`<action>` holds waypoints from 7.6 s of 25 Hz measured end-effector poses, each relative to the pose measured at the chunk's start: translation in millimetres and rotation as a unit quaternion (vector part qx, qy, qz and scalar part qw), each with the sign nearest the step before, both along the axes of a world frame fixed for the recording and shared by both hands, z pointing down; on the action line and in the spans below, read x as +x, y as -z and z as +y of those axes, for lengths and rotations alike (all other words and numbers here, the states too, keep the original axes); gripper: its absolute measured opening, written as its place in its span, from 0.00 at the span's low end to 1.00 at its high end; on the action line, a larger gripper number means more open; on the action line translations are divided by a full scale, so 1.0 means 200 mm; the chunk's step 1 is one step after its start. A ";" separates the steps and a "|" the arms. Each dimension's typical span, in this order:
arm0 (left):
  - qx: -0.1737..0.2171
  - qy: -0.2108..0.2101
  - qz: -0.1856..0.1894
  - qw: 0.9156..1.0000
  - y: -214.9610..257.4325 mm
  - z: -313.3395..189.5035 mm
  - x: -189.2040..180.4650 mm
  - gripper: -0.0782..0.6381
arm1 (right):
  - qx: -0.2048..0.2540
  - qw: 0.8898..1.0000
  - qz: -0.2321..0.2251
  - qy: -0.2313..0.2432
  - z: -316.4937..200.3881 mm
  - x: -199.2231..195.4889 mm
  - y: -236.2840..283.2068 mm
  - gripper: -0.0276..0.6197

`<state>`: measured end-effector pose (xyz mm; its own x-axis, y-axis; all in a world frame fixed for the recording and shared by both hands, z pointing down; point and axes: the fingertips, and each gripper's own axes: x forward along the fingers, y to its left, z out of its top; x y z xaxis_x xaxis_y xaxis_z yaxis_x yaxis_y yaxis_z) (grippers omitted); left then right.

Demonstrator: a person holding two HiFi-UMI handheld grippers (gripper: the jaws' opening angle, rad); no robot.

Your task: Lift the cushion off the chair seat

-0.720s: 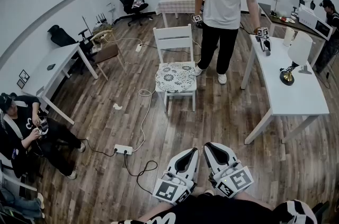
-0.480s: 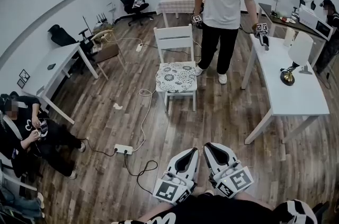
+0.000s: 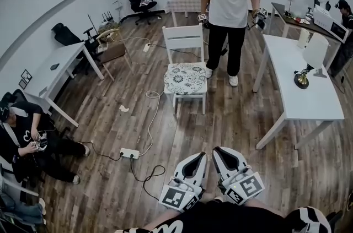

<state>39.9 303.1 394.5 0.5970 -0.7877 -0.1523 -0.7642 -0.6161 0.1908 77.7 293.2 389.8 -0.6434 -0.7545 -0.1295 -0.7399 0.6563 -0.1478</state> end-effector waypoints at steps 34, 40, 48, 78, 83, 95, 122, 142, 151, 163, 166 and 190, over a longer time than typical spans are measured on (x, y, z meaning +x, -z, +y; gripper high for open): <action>-0.016 -0.038 0.009 0.999 -0.12 -0.08 -0.29 0.11 | -0.026 0.999 -0.020 -0.038 -0.05 -0.31 -0.14 0.10; -0.017 -0.032 -0.001 0.999 -0.13 -0.26 -0.30 0.11 | -0.024 0.998 -0.032 -0.041 -0.27 -0.28 -0.14 0.10; -0.022 0.000 -0.002 1.000 -0.16 -0.68 -0.29 0.11 | -0.024 0.999 -0.027 -0.020 -0.67 -0.24 -0.13 0.10; -0.019 0.012 0.002 1.000 -0.12 -1.60 0.09 0.11 | -0.026 0.999 -0.003 0.018 -1.58 0.06 -0.13 0.10; -0.017 0.012 -0.002 1.000 -0.11 -1.61 0.10 0.11 | -0.028 0.999 -0.009 0.020 -1.60 0.06 -0.12 0.10; -0.035 0.024 -0.019 0.999 -0.17 -1.59 0.02 0.11 | -0.034 0.999 -0.013 0.033 -1.62 -0.01 -0.13 0.10; -0.012 0.010 -0.009 1.000 -0.07 -2.76 -0.39 0.11 | -0.026 0.999 0.003 -0.020 -2.72 -0.32 -0.14 0.10; -0.003 -0.015 -0.012 1.000 -0.07 -3.29 -0.61 0.11 | -0.013 0.999 -0.007 -0.033 -3.26 -0.59 -0.12 0.10; -0.011 -0.018 -0.029 0.999 -0.11 -3.32 -0.65 0.11 | -0.027 0.999 0.004 -0.028 -3.28 -0.60 -0.18 0.10; -0.055 -0.012 -0.061 0.997 -0.31 -3.45 -0.64 0.11 | -0.189 0.972 0.135 0.025 -3.50 -0.57 -1.08 0.12; -0.063 -0.008 -0.066 0.996 -0.35 -3.48 -0.65 0.11 | -0.243 0.954 0.171 0.036 -3.54 -0.56 -1.36 0.30; -0.113 0.057 -0.067 0.990 -0.59 -3.68 -0.83 0.11 | -0.418 0.823 0.380 0.061 -3.78 -0.39 -2.59 0.36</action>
